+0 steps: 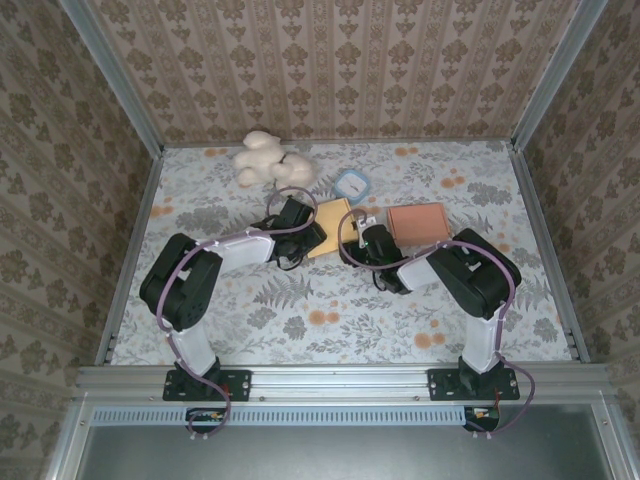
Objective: Fold the paper box
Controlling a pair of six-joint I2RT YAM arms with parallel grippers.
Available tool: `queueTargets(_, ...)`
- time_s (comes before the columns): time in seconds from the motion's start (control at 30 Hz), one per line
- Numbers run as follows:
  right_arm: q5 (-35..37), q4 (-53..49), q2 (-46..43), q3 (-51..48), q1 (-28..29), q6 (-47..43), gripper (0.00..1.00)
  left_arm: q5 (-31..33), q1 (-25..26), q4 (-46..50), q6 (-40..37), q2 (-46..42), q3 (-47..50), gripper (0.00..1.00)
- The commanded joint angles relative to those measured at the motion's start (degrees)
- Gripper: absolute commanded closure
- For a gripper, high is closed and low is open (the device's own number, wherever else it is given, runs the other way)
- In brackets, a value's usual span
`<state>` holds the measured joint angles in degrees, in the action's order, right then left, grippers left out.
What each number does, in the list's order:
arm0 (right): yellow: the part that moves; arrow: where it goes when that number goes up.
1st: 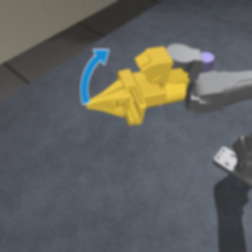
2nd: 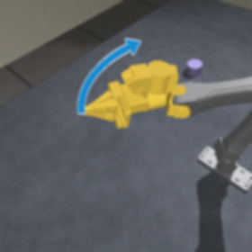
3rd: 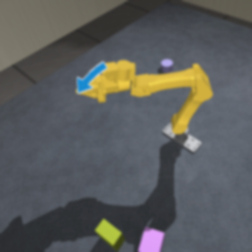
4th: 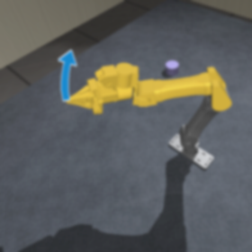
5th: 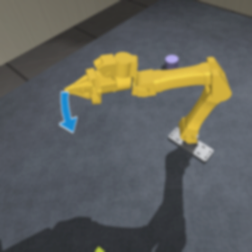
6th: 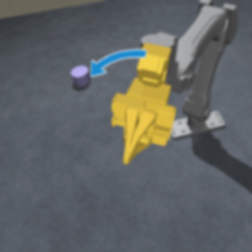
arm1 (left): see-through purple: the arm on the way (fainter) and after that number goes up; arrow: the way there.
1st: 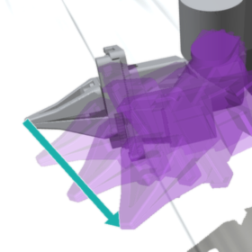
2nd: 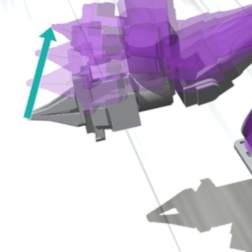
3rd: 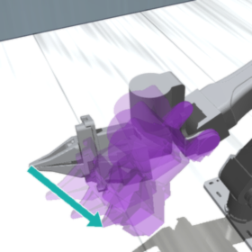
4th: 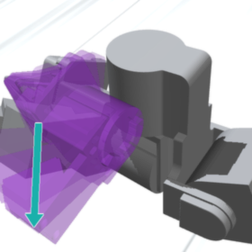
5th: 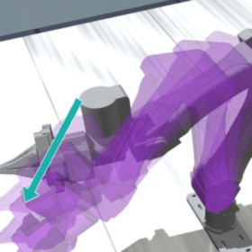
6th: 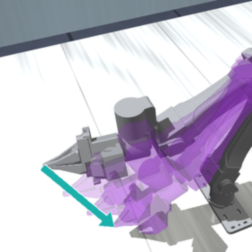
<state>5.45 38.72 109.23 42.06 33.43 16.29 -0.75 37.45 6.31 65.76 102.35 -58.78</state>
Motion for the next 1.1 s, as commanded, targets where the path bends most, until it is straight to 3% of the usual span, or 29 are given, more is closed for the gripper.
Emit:
queueTargets(0.0,-1.76,-6.55,-0.24,3.23,0.51,0.49,0.44,-3.42,0.6,6.58,-2.24,1.3,-1.07,0.38)
queueTargets(0.3,-2.3,-9.62,-1.02,5.02,-0.28,0.64,0.44,-2.95,-0.42,11.27,-5.37,-1.69,-4.82,0.31)
queueTargets(0.7,-3.78,-10.92,-4.29,3.62,-1.0,1.54,0.43,1.54,-2.67,15.26,-10.26,-8.52,-5.83,0.3)
queueTargets(0.9,-4.22,-11.99,-4.1,4.08,-1.17,2.04,0.44,1.25,-7.26,11.94,-22.91,-4.18,-11.95,0.3)
queueTargets(0.97,-4.2,-12.1,-4.61,3.67,-1.17,2.81,0.44,-1.56,-9.38,8.79,-26.27,-1.2,-13.76,0.3)
queueTargets(1.07,-4.01,-13.67,-6.56,2.47,-1.17,4.66,0.45,-12.21,-13.85,-1.48,-30.0,3.43,-13.64,0.31)
